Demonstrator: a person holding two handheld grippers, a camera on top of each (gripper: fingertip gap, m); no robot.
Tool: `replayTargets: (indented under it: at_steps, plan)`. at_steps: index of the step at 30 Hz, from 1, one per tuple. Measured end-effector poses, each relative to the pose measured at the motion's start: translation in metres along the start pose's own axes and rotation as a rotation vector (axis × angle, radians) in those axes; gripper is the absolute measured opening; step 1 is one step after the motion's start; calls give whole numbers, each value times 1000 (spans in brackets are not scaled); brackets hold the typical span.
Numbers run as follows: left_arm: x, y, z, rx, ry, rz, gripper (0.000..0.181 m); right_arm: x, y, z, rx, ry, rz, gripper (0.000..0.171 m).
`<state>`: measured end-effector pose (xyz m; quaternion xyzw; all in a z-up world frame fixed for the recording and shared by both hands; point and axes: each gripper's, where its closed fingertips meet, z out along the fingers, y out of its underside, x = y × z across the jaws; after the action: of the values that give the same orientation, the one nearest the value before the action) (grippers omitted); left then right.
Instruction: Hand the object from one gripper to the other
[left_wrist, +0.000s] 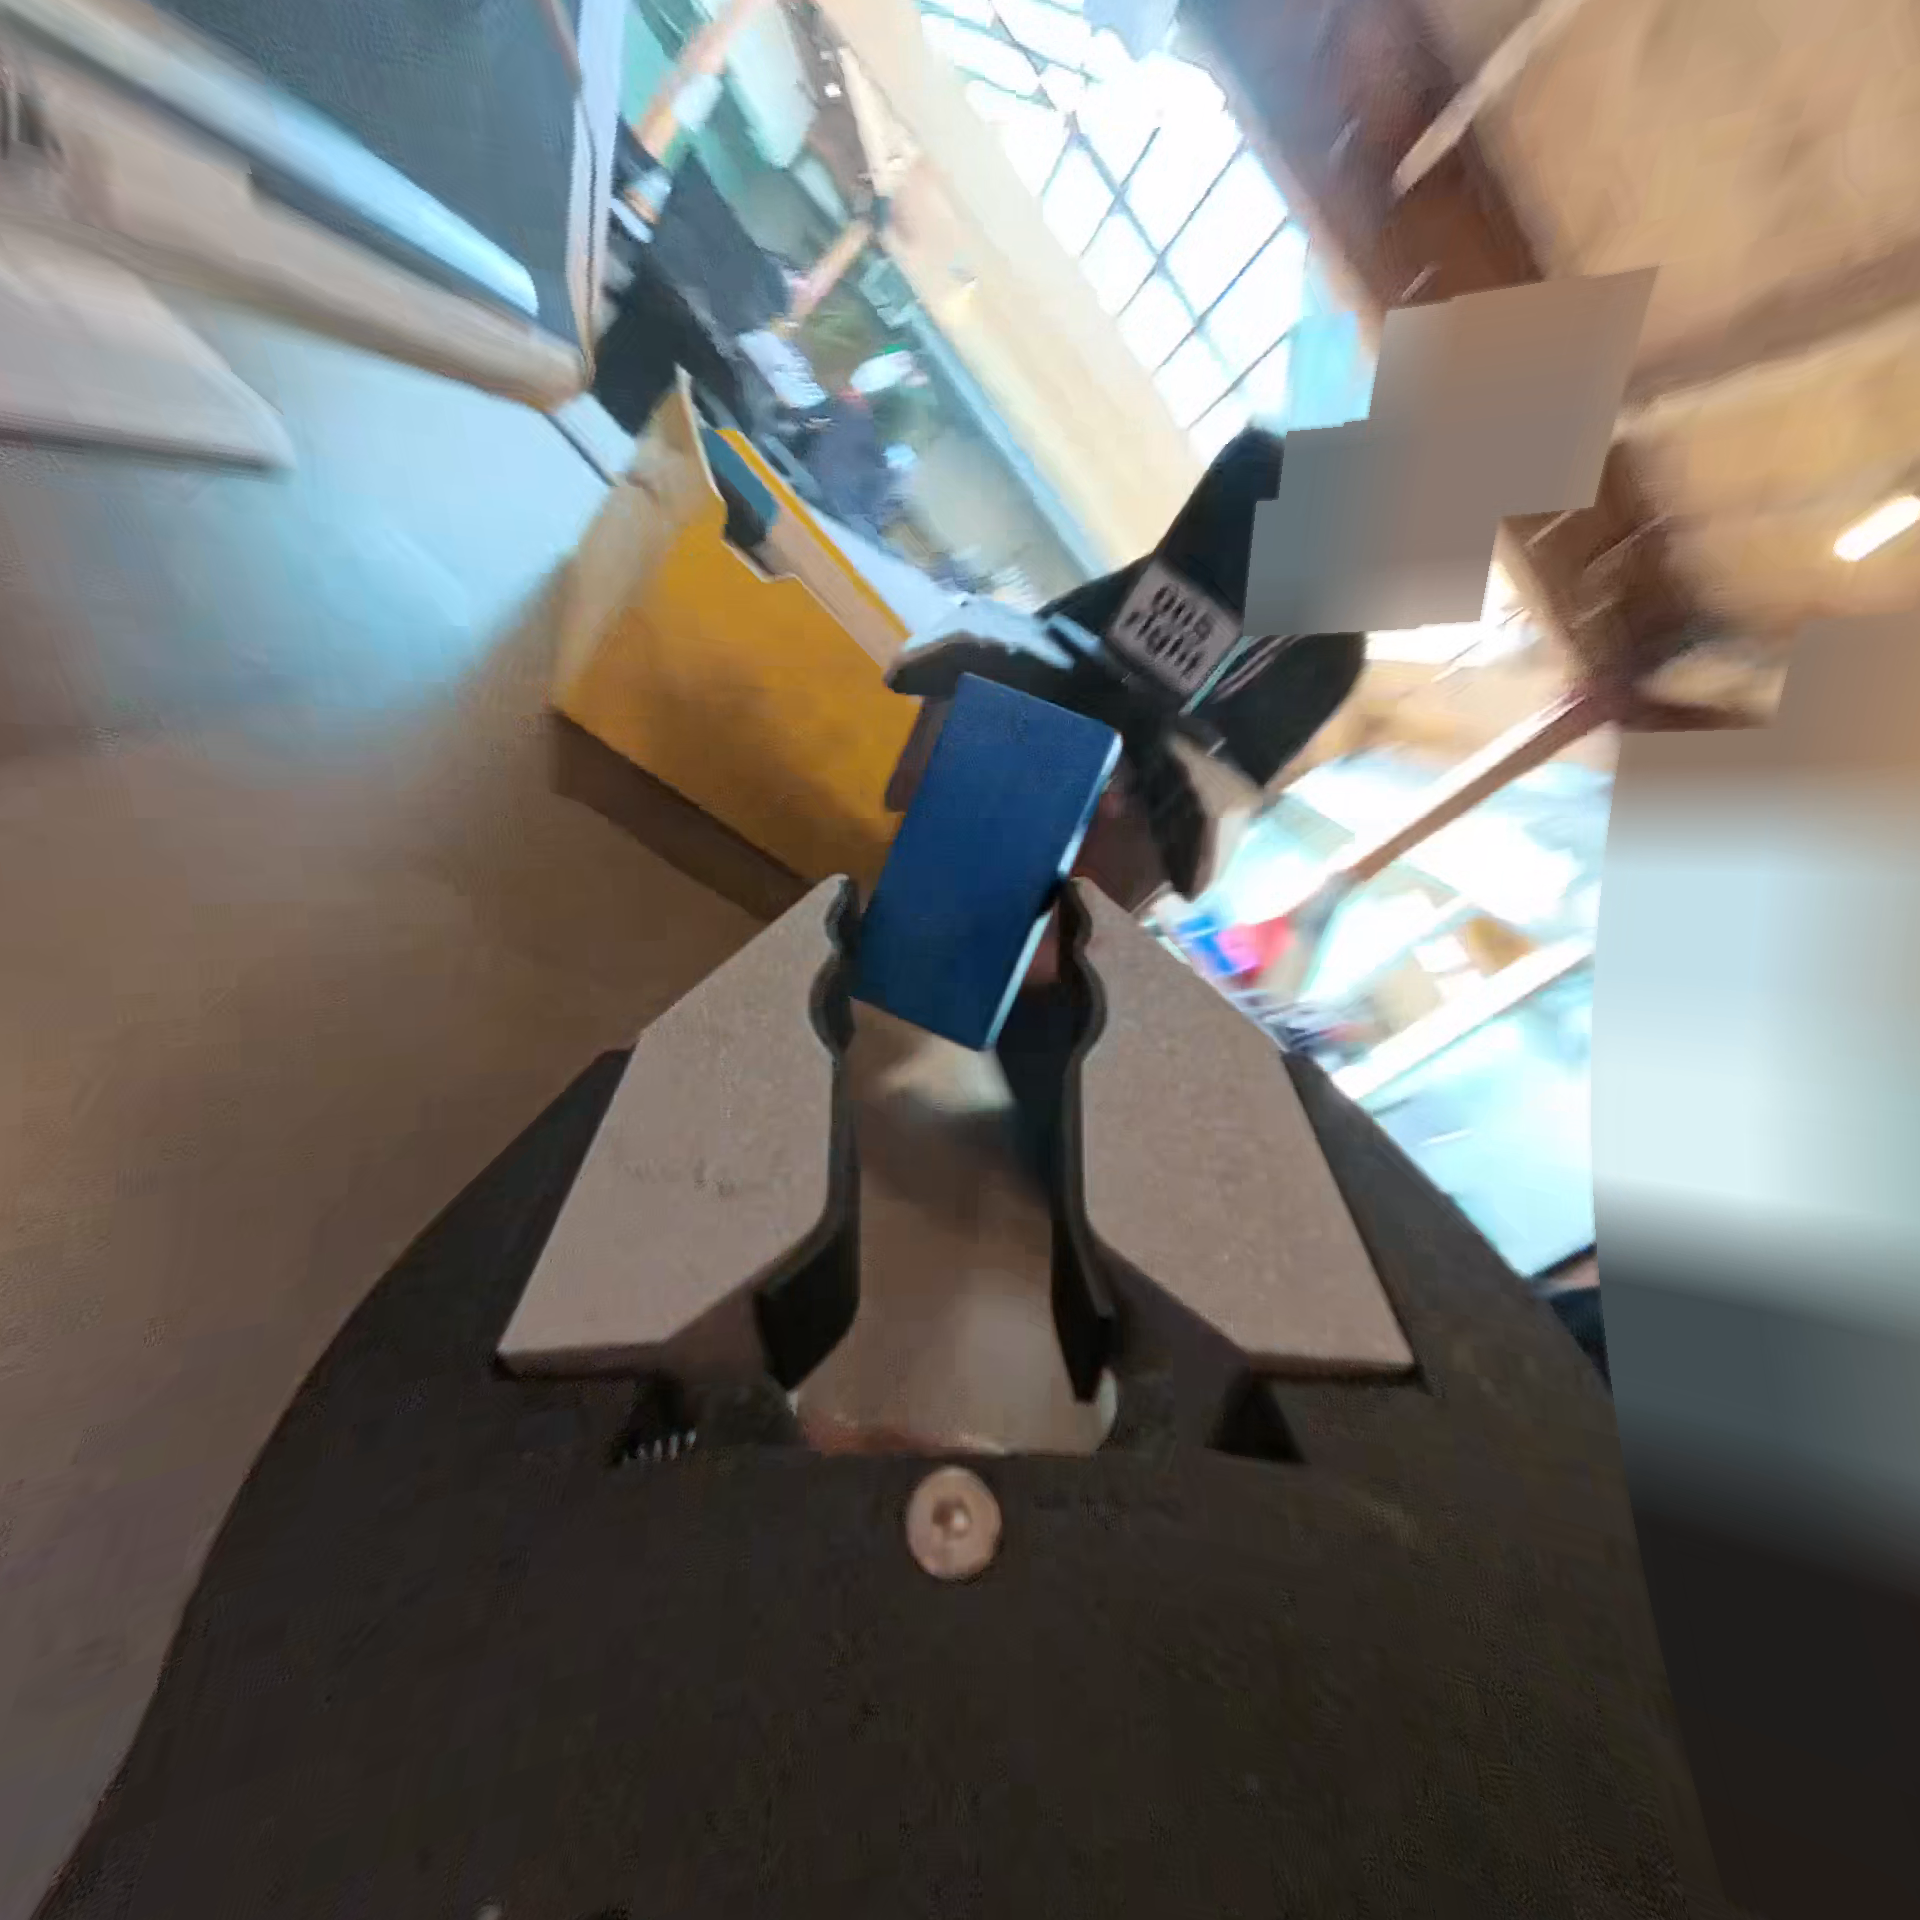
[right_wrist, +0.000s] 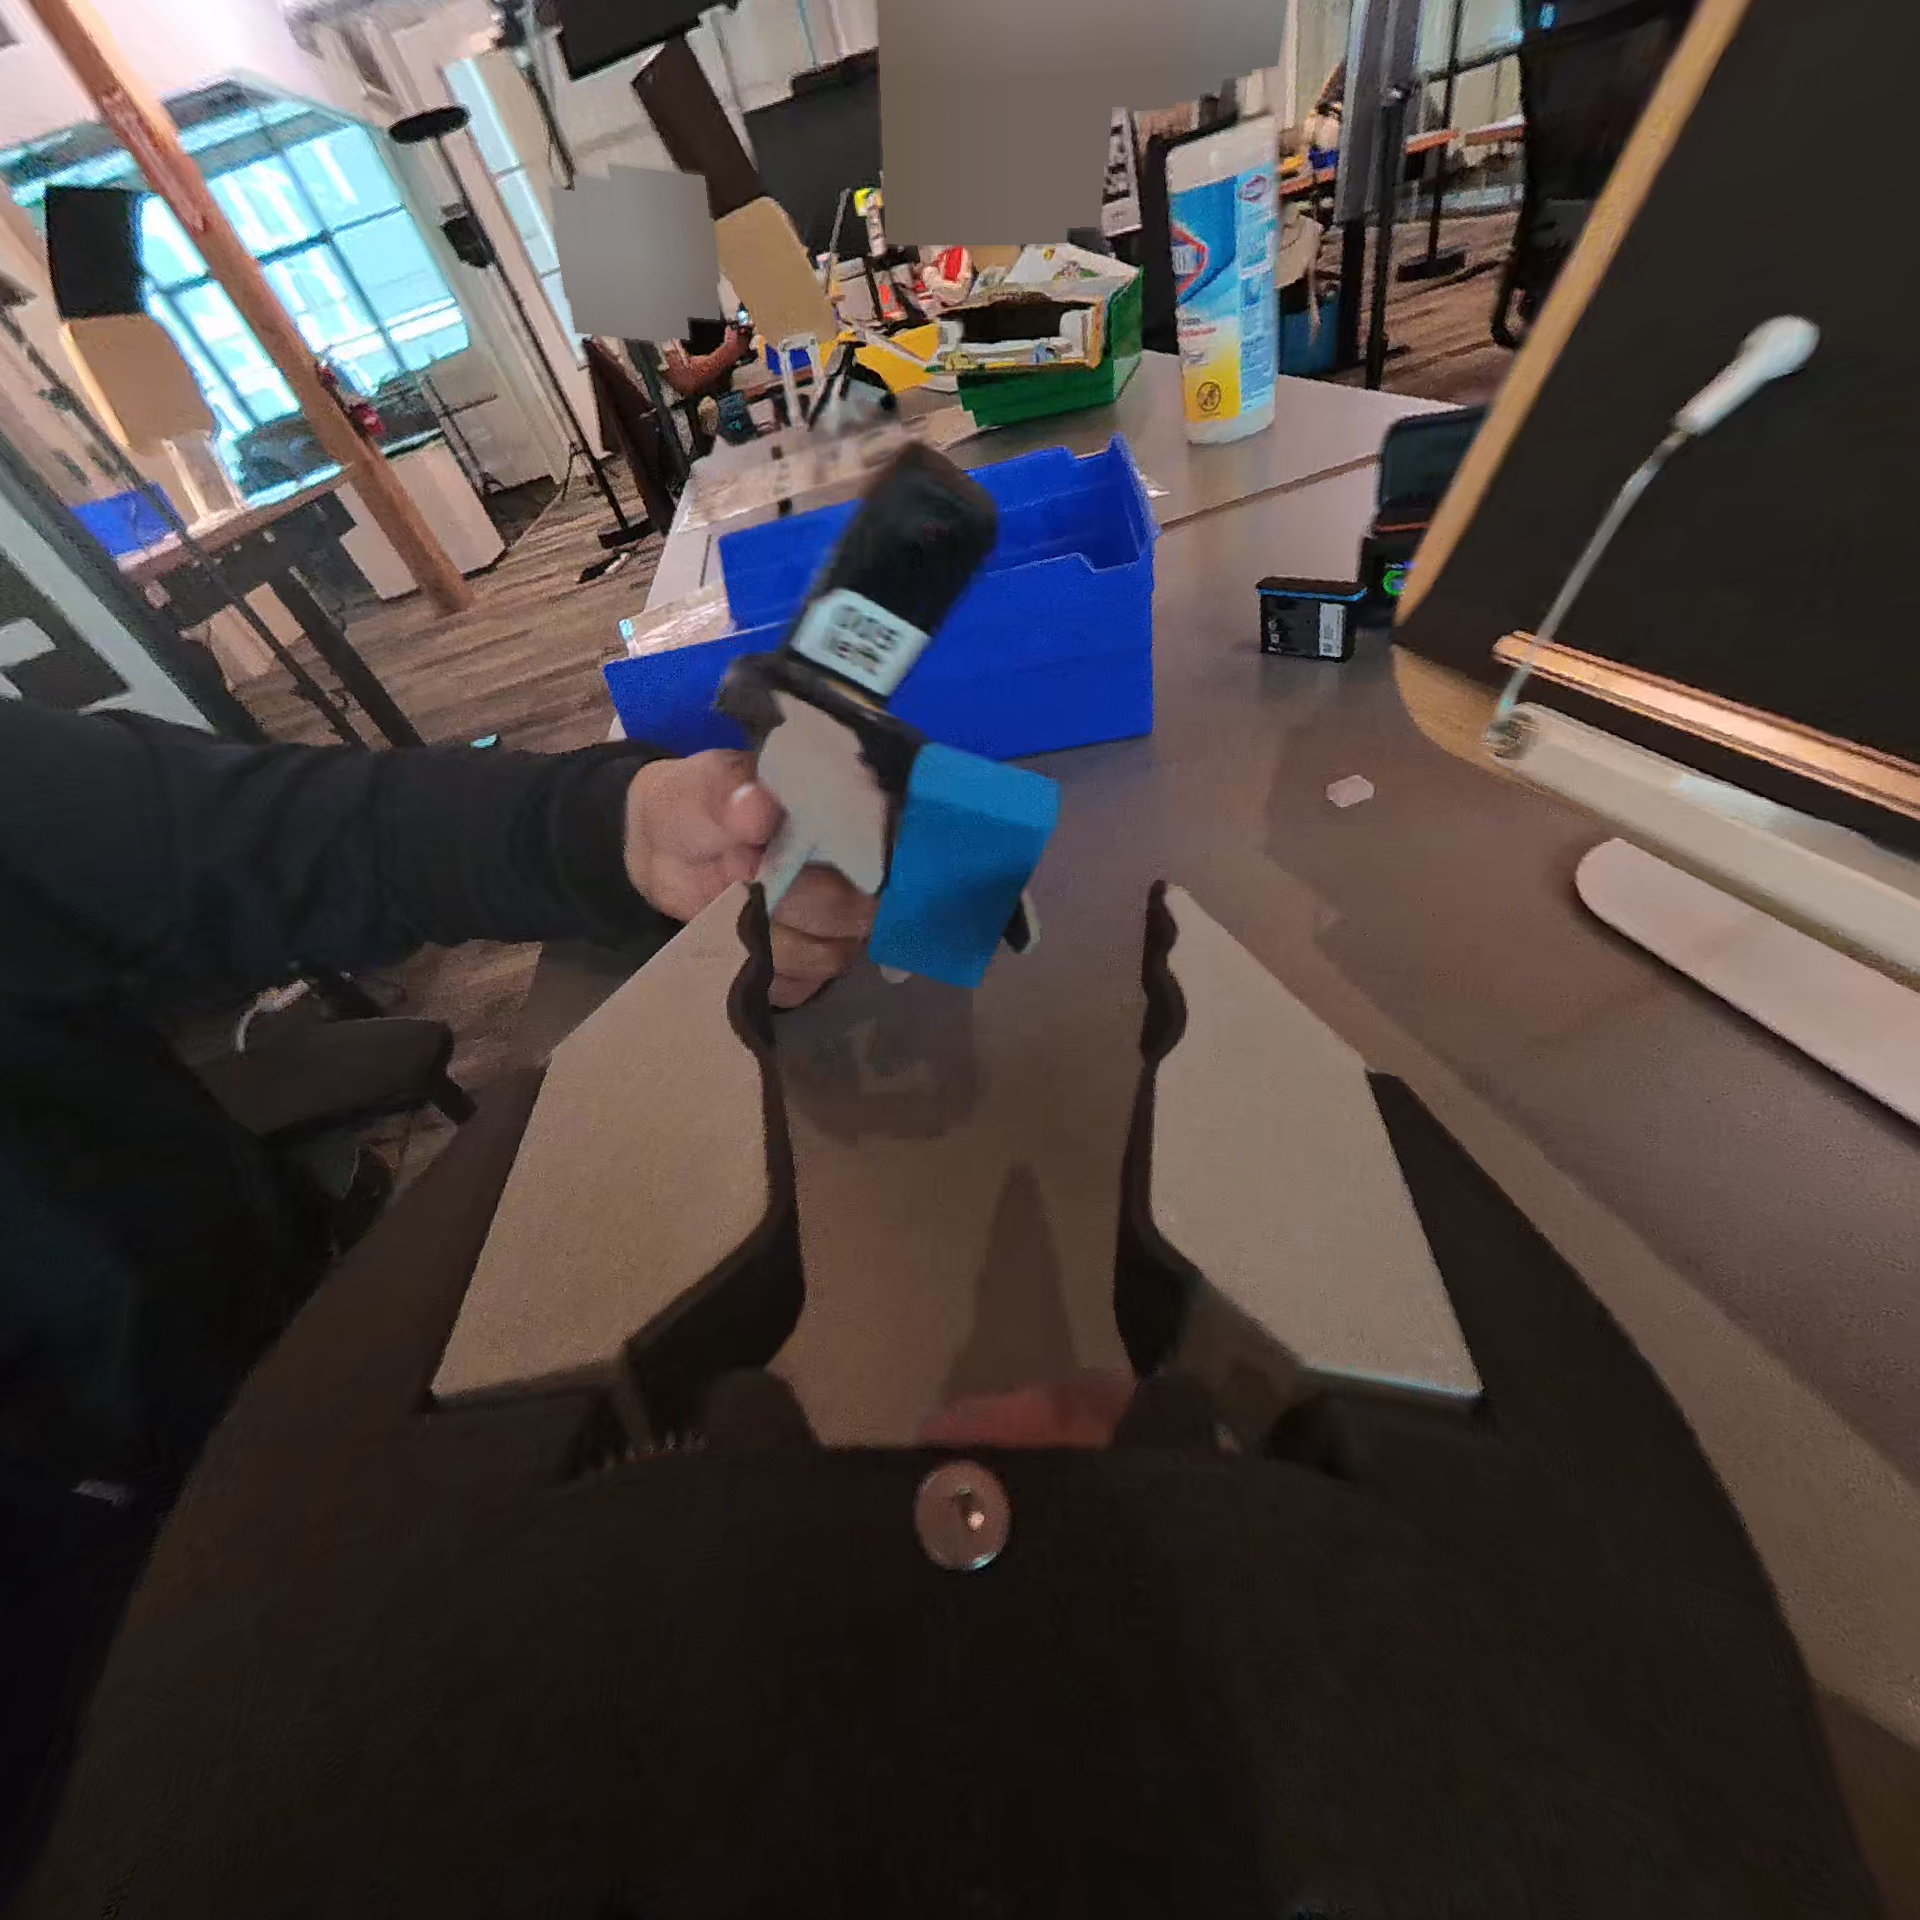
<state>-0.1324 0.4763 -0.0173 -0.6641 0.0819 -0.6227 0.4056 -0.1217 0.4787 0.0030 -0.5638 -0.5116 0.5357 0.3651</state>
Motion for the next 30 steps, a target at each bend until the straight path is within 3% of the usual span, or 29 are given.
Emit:
replayTargets:
  at_steps: [2, 5, 7, 8, 11, 12, 15, 19, 21, 25, 30]
  plan:
    - [6, 7, -2, -57, 126, -164, 35, -10, 8, 10, -32, -45, -73, 65]
    - [24, 26, -1, -179, 236, -202, 36, -24, 17, 21, -56, -99, -162, 65]
    - [40, 40, 1, -255, 314, -220, 36, -46, 22, 23, -62, -218, -191, 44]
    - [44, 42, 2, -260, 332, -220, 34, -60, 25, 20, -75, -306, -201, 16]
    - [41, 29, -3, -214, 326, -167, 26, -50, 24, 21, -94, -235, -170, 12]
    - [40, 20, -9, -189, 328, -148, 35, -40, 22, 20, -89, -190, -142, 13]
    - [15, 2, -21, -153, 168, 7, 41, 0, 8, 12, -16, -22, -5, 12]
    - [-23, -7, -26, -172, -234, 572, 55, 30, 12, 7, 22, 50, 264, 12]
    - [-19, -8, -21, -170, -302, 760, 57, 31, 17, 10, 3, 39, 314, 13]
    - [-21, 13, -7, -246, -296, 760, 66, 6, 9, 17, 40, -110, 346, 12]
    - [-3, 19, 0, -207, -167, 657, 32, -3, 20, 31, -20, -115, 289, 13]
